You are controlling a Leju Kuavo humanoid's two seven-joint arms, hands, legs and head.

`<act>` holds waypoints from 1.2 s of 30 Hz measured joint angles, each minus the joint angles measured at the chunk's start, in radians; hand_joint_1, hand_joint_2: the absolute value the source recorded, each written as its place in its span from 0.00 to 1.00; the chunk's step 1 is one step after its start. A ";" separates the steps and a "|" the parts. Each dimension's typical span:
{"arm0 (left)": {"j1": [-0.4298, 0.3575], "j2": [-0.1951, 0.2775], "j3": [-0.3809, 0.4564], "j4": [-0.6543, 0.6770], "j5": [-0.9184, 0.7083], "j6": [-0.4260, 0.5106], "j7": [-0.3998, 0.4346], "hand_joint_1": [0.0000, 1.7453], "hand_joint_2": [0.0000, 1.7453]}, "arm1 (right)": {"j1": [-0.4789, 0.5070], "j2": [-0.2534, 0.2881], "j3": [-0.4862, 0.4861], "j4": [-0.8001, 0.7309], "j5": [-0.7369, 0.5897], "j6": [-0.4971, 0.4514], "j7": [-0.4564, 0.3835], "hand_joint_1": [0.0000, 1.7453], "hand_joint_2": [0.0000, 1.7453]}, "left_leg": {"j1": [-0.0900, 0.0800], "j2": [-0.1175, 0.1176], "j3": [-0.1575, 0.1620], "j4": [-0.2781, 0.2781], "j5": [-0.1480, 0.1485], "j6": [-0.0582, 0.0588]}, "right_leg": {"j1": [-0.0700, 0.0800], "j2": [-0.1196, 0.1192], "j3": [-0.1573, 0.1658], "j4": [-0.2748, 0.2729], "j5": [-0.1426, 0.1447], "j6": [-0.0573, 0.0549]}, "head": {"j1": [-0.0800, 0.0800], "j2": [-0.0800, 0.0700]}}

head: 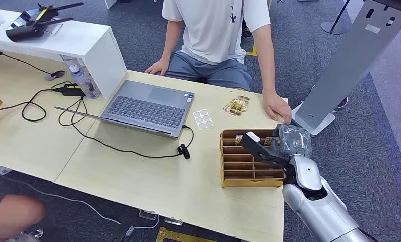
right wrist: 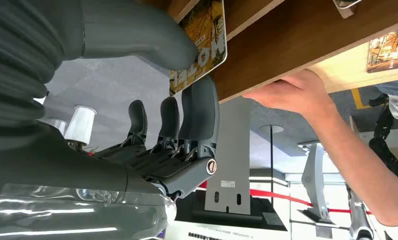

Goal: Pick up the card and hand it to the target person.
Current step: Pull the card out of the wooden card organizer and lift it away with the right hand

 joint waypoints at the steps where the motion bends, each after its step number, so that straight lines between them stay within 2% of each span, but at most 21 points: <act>1: 0.000 0.000 0.000 0.000 0.000 0.000 0.000 0.00 0.00 | 0.000 0.000 0.000 0.000 0.000 0.000 0.000 0.54 1.00 | 0.000 0.000 0.000 0.000 0.000 0.000 | 0.000 0.000 0.000 0.000 0.000 0.000 | 0.000 0.000; 9: 0.000 0.000 0.000 0.000 0.000 0.000 0.000 0.00 0.00 | 0.006 -0.004 0.002 0.000 -0.007 0.002 0.003 0.56 1.00 | 0.000 0.000 0.000 0.000 0.000 0.000 | 0.000 0.000 0.000 0.000 0.000 0.000 | 0.000 0.000; 12: 0.000 0.000 0.000 0.000 0.000 0.000 0.000 0.00 0.00 | 0.008 -0.005 0.002 0.000 -0.009 0.003 0.005 0.62 1.00 | 0.000 0.000 0.000 0.000 0.000 0.000 | 0.000 0.000 0.000 0.000 0.000 0.000 | 0.000 0.000; 16: 0.000 0.000 0.000 0.000 -0.001 0.000 0.000 0.00 0.00 | 0.011 -0.006 0.002 0.000 -0.010 0.004 0.005 0.76 1.00 | 0.000 0.000 0.000 0.000 0.000 0.000 | 0.000 0.000 0.000 0.000 0.000 0.000 | 0.000 0.000; 27: 0.000 0.000 0.000 0.000 -0.003 -0.002 0.000 0.00 0.00 | 0.016 -0.010 0.002 -0.010 -0.009 0.006 0.018 0.83 1.00 | 0.000 0.000 0.001 0.000 0.000 0.000 | 0.000 0.000 0.000 0.000 0.000 0.000 | 0.000 0.000; 31: 0.000 0.000 0.000 0.000 -0.007 -0.013 -0.006 0.00 1.00 | 0.017 -0.011 0.002 -0.017 -0.008 0.009 0.019 0.83 1.00 | 0.000 0.000 0.001 0.000 0.001 0.000 | 0.000 0.000 0.000 0.000 0.001 0.000 | 0.000 0.000; 36: 0.000 0.000 -0.001 0.000 -0.016 -0.018 -0.012 0.00 1.00 | 0.018 -0.013 0.002 -0.022 -0.007 0.014 0.019 0.83 1.00 | 0.000 0.000 0.001 0.000 0.001 0.000 | 0.000 0.000 0.000 0.000 0.001 0.000 | 0.000 0.000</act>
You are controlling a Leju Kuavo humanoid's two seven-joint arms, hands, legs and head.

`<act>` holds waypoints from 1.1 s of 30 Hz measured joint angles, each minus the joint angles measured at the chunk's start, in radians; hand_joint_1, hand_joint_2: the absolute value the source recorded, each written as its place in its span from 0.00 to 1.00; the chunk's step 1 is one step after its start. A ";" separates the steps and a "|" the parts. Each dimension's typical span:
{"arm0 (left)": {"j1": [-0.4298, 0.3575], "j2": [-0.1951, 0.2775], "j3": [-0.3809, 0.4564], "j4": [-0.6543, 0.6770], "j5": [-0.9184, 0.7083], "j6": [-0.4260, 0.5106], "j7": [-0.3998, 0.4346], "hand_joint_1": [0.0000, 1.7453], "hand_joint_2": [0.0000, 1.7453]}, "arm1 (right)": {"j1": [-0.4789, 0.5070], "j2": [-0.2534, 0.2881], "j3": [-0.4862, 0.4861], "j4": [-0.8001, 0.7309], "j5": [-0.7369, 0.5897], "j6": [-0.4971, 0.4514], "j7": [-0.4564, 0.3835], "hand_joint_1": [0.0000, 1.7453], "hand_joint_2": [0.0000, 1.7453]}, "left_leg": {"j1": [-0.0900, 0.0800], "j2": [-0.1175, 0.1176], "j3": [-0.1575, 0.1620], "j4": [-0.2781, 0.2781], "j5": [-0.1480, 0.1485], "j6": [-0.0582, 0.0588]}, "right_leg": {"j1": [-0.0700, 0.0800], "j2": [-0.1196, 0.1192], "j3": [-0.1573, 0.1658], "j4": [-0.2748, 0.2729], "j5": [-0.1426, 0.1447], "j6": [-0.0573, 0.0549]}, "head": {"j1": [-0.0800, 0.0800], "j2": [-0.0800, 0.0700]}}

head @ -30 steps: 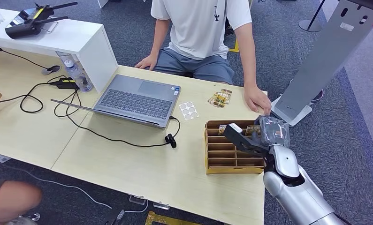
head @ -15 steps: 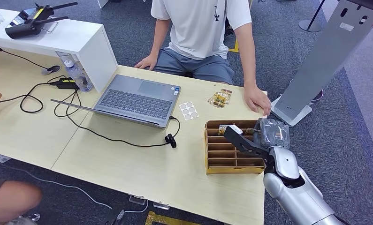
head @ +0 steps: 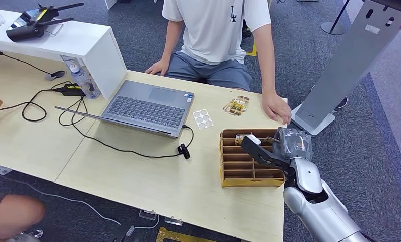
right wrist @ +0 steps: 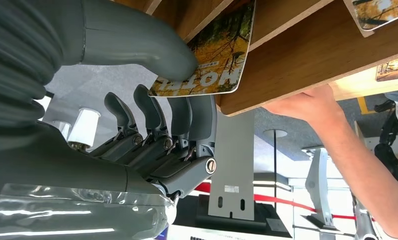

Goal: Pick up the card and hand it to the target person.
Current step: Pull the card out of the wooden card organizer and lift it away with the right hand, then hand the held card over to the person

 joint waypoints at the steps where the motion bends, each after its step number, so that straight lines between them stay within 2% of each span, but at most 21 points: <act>1: 0.000 0.000 0.000 0.000 -0.002 0.000 -0.001 0.00 1.00 | 0.000 0.000 0.000 -0.001 0.000 0.001 0.000 0.83 1.00 | 0.000 0.000 0.000 0.000 0.000 0.000 | 0.000 0.000 0.000 0.000 0.000 0.000 | 0.000 0.000; 12: 0.000 0.000 0.000 0.000 0.012 0.005 -0.001 0.00 1.00 | 0.004 -0.016 -0.002 -0.071 -0.003 0.023 0.020 0.83 1.00 | 0.000 0.000 0.000 0.000 0.000 0.000 | 0.000 0.000 0.000 0.000 0.000 0.000 | 0.000 0.000; 19: 0.001 0.001 0.000 0.000 0.029 0.012 0.000 0.00 1.00 | 0.009 -0.050 -0.031 -0.303 0.029 0.003 0.049 0.83 1.00 | 0.000 0.000 0.000 0.000 0.000 0.000 | 0.000 0.000 0.000 0.000 0.001 -0.001 | 0.000 0.000; 26: 0.004 0.000 0.000 0.000 0.032 0.014 0.000 0.00 1.00 | 0.055 -0.058 -0.047 -0.481 0.074 -0.083 -0.005 0.83 1.00 | 0.000 0.001 0.000 0.000 0.000 0.000 | 0.000 0.001 -0.001 0.000 0.001 -0.001 | -0.001 0.000; 33: 0.002 0.000 0.000 0.000 0.025 0.007 -0.001 0.00 1.00 | 0.115 -0.029 -0.051 -0.474 0.082 -0.284 -0.154 0.83 1.00 | 0.000 0.000 -0.001 0.000 0.000 0.000 | 0.000 0.000 0.000 0.000 0.001 -0.001 | -0.001 0.000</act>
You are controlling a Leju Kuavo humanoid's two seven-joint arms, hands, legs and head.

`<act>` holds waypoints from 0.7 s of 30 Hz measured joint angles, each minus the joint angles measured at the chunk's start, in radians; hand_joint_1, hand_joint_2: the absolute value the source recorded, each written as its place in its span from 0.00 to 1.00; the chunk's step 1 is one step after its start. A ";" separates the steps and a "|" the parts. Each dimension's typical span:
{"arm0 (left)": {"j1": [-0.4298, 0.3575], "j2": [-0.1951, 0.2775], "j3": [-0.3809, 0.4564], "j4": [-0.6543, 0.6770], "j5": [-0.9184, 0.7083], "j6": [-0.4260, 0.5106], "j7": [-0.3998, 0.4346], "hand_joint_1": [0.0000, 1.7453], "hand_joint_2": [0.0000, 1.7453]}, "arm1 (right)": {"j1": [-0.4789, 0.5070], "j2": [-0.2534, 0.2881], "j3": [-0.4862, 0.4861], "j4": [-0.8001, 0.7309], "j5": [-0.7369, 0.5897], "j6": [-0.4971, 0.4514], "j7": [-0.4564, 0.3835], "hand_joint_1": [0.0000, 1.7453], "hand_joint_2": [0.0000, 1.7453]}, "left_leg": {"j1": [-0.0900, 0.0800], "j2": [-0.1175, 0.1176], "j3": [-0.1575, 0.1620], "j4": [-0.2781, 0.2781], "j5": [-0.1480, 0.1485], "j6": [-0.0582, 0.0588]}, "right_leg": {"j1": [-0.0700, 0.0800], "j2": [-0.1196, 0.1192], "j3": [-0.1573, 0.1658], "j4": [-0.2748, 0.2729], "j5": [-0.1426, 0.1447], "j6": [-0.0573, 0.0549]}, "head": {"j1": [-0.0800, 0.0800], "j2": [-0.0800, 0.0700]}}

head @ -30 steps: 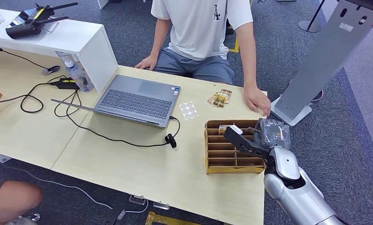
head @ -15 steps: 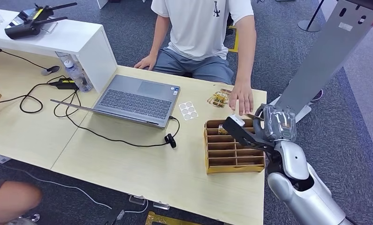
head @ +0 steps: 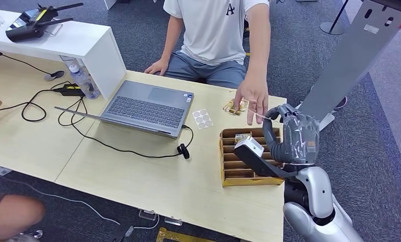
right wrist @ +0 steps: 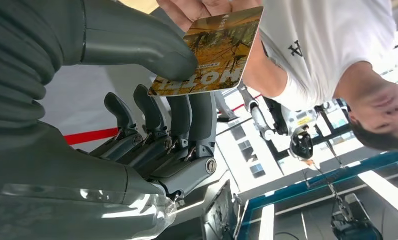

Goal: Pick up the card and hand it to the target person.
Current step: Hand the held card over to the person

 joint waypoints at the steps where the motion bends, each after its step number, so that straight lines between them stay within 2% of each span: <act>1: 0.000 0.000 0.000 0.000 -0.001 -0.001 0.000 0.00 1.00 | 0.005 0.005 0.000 0.007 0.001 -0.016 -0.011 0.83 1.00 | 0.000 0.000 0.000 0.000 0.000 0.000 | 0.000 0.000 0.000 0.000 0.000 0.000 | 0.000 0.000; 9: -0.002 -0.006 0.000 0.000 -0.014 -0.006 0.000 0.00 1.00 | 0.031 0.049 -0.004 0.124 0.064 -0.230 -0.135 0.83 1.00 | 0.000 0.000 0.000 0.000 0.000 0.000 | 0.000 0.000 0.000 0.000 0.000 0.000 | 0.000 0.000; 15: -0.002 -0.008 0.000 0.000 -0.016 -0.009 0.000 0.00 1.00 | 0.059 0.083 -0.036 0.189 0.133 -0.248 -0.208 0.83 1.00 | 0.000 0.000 0.000 0.000 0.000 0.000 | 0.000 0.000 0.000 0.000 0.000 0.000 | 0.000 0.000; 19: -0.002 -0.008 0.000 0.000 -0.020 -0.016 0.000 0.00 0.00 | 0.077 0.106 -0.059 0.219 0.157 -0.249 -0.234 0.00 1.00 | 0.000 0.000 0.000 0.000 0.000 0.000 | 0.000 0.000 0.000 0.000 0.000 0.000 | 0.000 0.000; 21: -0.002 -0.008 0.000 0.000 -0.026 -0.020 -0.004 0.00 0.00 | 0.081 0.114 -0.063 0.233 0.128 -0.248 -0.244 0.00 1.00 | 0.000 0.000 0.000 0.000 0.000 0.000 | 0.000 0.000 0.000 0.000 0.000 0.000 | 0.000 0.000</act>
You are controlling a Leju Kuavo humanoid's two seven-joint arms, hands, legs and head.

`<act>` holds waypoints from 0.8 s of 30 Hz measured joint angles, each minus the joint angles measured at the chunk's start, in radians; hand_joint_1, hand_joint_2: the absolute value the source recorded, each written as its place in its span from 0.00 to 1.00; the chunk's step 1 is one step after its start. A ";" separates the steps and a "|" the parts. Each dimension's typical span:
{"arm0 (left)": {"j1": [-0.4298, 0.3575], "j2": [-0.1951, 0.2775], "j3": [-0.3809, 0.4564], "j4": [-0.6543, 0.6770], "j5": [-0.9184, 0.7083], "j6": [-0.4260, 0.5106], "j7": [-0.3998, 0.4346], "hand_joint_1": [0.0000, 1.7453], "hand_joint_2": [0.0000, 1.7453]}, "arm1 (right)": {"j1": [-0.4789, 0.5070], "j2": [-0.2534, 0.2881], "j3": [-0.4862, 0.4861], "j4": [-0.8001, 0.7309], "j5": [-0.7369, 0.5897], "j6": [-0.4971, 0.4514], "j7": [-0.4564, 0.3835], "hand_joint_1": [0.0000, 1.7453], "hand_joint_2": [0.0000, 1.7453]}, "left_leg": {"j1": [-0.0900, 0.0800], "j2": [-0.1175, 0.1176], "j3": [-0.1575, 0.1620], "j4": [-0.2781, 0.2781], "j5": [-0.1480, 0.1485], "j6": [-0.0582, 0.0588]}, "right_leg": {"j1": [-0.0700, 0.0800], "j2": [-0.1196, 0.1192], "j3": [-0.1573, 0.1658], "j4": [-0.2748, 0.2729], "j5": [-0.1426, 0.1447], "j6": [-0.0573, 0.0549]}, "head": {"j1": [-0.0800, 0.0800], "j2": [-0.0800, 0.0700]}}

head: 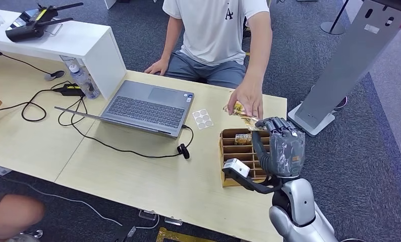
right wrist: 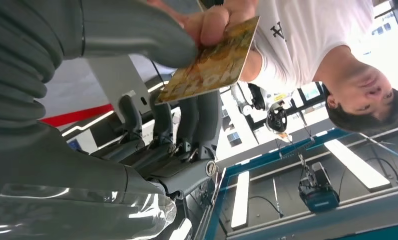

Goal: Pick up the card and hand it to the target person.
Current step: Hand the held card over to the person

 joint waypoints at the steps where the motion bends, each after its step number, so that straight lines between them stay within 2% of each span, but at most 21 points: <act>1: 0.000 0.000 0.000 0.000 -0.001 -0.001 -0.003 0.00 0.00 | 0.001 0.004 0.000 0.010 -0.047 0.002 -0.008 0.00 1.00 | 0.000 0.000 0.000 0.000 0.000 0.000 | 0.000 0.000 0.000 0.000 0.000 0.000 | 0.000 0.000; 8: 0.000 0.000 0.000 0.000 0.015 0.006 -0.012 0.00 0.00 | 0.001 0.025 0.003 0.067 -0.446 0.059 -0.098 0.00 1.00 | 0.000 0.000 0.000 0.000 0.000 0.000 | 0.000 0.000 0.000 0.000 0.000 0.000 | 0.000 0.000; 10: 0.000 0.000 0.000 0.000 0.022 0.007 -0.006 0.00 0.00 | 0.002 0.027 0.001 0.076 -0.662 0.128 -0.149 0.00 1.00 | 0.000 0.000 0.000 0.000 0.000 0.000 | 0.000 0.000 0.000 0.000 0.000 0.000 | 0.000 0.000; 13: 0.000 0.000 0.000 0.000 0.031 0.012 0.002 0.00 0.00 | 0.009 0.022 -0.009 0.080 -1.071 0.253 -0.225 0.00 1.00 | 0.000 0.000 0.000 0.000 0.000 0.000 | 0.000 0.000 0.000 0.000 0.000 0.000 | 0.000 0.000; 15: 0.001 0.001 0.000 0.000 0.033 0.015 0.005 0.00 0.00 | 0.017 0.011 -0.019 0.074 -1.258 0.304 -0.244 0.00 1.00 | 0.000 0.000 0.000 0.000 0.000 0.000 | 0.000 0.000 0.000 0.000 0.000 0.000 | 0.000 0.000; 18: 0.001 0.002 0.000 0.000 0.035 0.017 0.008 0.00 0.00 | 0.031 -0.012 -0.035 0.057 -1.384 0.345 -0.245 0.00 1.00 | 0.000 0.000 0.000 0.000 0.000 0.000 | 0.000 0.000 0.000 0.000 0.000 0.000 | 0.000 0.000; 24: 0.002 0.004 0.000 0.000 0.045 0.021 0.013 0.00 0.00 | 0.066 -0.062 -0.060 0.014 -1.448 0.389 -0.203 0.00 1.00 | 0.000 0.000 0.000 0.000 0.000 0.000 | 0.000 0.000 0.000 0.000 0.000 0.000 | 0.000 0.000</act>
